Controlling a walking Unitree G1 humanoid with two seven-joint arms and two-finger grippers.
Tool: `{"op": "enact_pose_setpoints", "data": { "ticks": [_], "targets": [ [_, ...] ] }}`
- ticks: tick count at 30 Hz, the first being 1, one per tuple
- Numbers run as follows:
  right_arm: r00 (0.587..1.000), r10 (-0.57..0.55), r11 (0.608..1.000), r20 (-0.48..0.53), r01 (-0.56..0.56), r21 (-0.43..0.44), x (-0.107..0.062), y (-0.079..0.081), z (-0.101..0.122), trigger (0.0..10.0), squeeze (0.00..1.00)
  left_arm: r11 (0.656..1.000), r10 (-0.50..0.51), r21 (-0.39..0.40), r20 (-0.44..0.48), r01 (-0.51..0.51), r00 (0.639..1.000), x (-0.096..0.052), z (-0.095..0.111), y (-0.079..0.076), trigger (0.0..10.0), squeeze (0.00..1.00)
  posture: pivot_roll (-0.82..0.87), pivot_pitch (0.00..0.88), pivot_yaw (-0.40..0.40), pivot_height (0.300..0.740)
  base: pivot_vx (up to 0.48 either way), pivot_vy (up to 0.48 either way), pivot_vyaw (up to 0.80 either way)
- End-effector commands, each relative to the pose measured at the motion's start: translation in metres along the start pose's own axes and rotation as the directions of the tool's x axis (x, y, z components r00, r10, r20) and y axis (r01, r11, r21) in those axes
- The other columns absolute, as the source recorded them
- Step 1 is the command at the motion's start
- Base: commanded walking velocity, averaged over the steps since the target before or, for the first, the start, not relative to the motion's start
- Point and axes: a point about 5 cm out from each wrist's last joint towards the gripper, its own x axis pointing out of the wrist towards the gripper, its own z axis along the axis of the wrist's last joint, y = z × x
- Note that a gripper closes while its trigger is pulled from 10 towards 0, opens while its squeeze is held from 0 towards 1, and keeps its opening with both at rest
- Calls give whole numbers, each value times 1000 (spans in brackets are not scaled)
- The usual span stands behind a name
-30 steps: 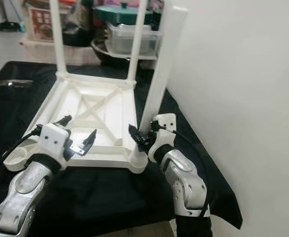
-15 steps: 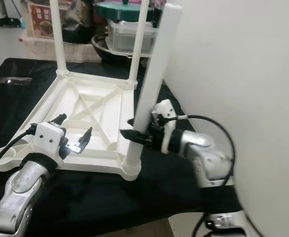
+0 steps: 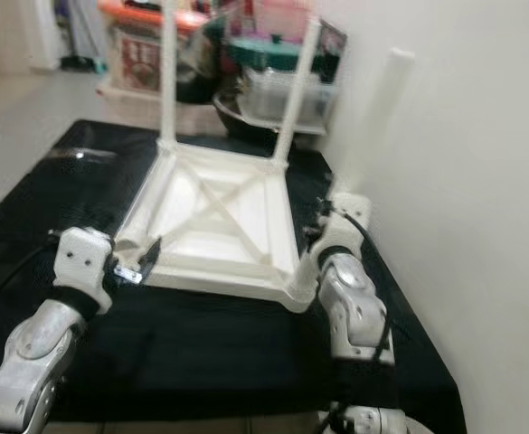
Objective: Building children table
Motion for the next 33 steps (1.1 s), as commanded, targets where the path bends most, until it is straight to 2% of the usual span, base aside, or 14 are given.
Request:
{"op": "enact_pose_setpoints", "data": {
  "ticks": [1, 2, 3, 7, 8, 9, 13, 17, 23, 24, 25, 27, 30, 33],
  "targets": [
    [987, 74, 996, -146, -82, -45, -7, 2, -33, 10000, 0, 999, -32, 5, 2, 32, 999, 3, 0, -5, 10000, 0, 91, 0, -131, 740, 0, 0, 0],
    [987, 74, 996, -146, -82, -45, -7, 2, -33, 10000, 0, 999, -32, 5, 2, 32, 999, 3, 0, -5, 10000, 0, 91, 0, -131, 740, 0, 0, 0],
    [961, 263, 965, -81, -264, -1, -13, 23, -23, 10000, 1000, 999, -40, 4, 3, 40, 999, 4, 0, -6, 10000, 0, 82, 0, -123, 740, 0, 0, 0],
    [889, 457, 889, -17, -456, 25, -17, 38, -10, 10000, 1000, 999, -47, 2, 5, 47, 999, 5, 0, -6, 10000, 0, 84, 0, -124, 740, 0, 0, 0],
    [764, 645, 764, 30, -645, -15, -20, 43, 5, 10000, 0, 999, -48, 0, 10, 48, 999, 6, 1, -6, 10000, 0, 84, 0, -124, 740, 0, 0, 0],
    [764, 645, 764, 30, -645, -15, -20, 43, 5, 10000, 0, 999, -48, 0, 10, 48, 999, 6, 1, -6, 10000, 0, 84, 0, -124, 740, 0, 0, 0],
    [495, 869, 491, -11, -864, -108, -22, 33, 26, 10000, 0, 999, -49, -5, 16, 49, 999, 7, 1, -6, 10000, 0, 96, 0, -139, 740, 0, 0, 0],
    [430, 899, 416, -83, -897, -149, -4, 40, 20, 10000, 0, 999, -43, -6, 22, 43, 999, 7, 2, -6, 10000, 0, 117, 0, -154, 740, 0, 0, 0],
    [460, 885, 446, -74, -882, -154, 7, 50, 17, 9961, 0, 999, -39, -4, 23, 39, 999, 6, 3, -6, 10000, 0, 129, 0, -160, 740, 0, 0, 0],
    [471, 880, 460, -58, -876, -144, 10, 52, 17, 549, 0, 999, -38, -4, 23, 39, 999, 5, 3, -6, 10000, 0, 136, 0, -164, 740, 0, 0, 0],
    [471, 880, 460, -58, -876, -144, 10, 52, 17, 549, 0, 999, -38, -4, 23, 39, 999, 5, 3, -6, 10000, 0, 136, 0, -164, 740, 0, 0, 0],
    [559, 828, 548, -48, -824, -140, 19, 50, 15, 0, 0, 999, -37, -2, 20, 37, 999, 4, 3, -6, 10000, 0, 136, 0, -164, 740, 0, 0, 0],
    [945, 326, 940, -35, -328, -91, 44, 18, 6, 0, 0, 999, -35, 0, 17, 35, 999, 2, 3, -5, 10000, 0, 131, 0, -164, 740, 0, 0, 0],
    [997, -43, 998, -66, 39, -48, 35, -14, -9, 0, 0, 999, -37, -2, 15, 37, 999, 2, 3, -6, 10000, 0, 121, 0, -155, 740, 0, 0, 0]
  ]
}}
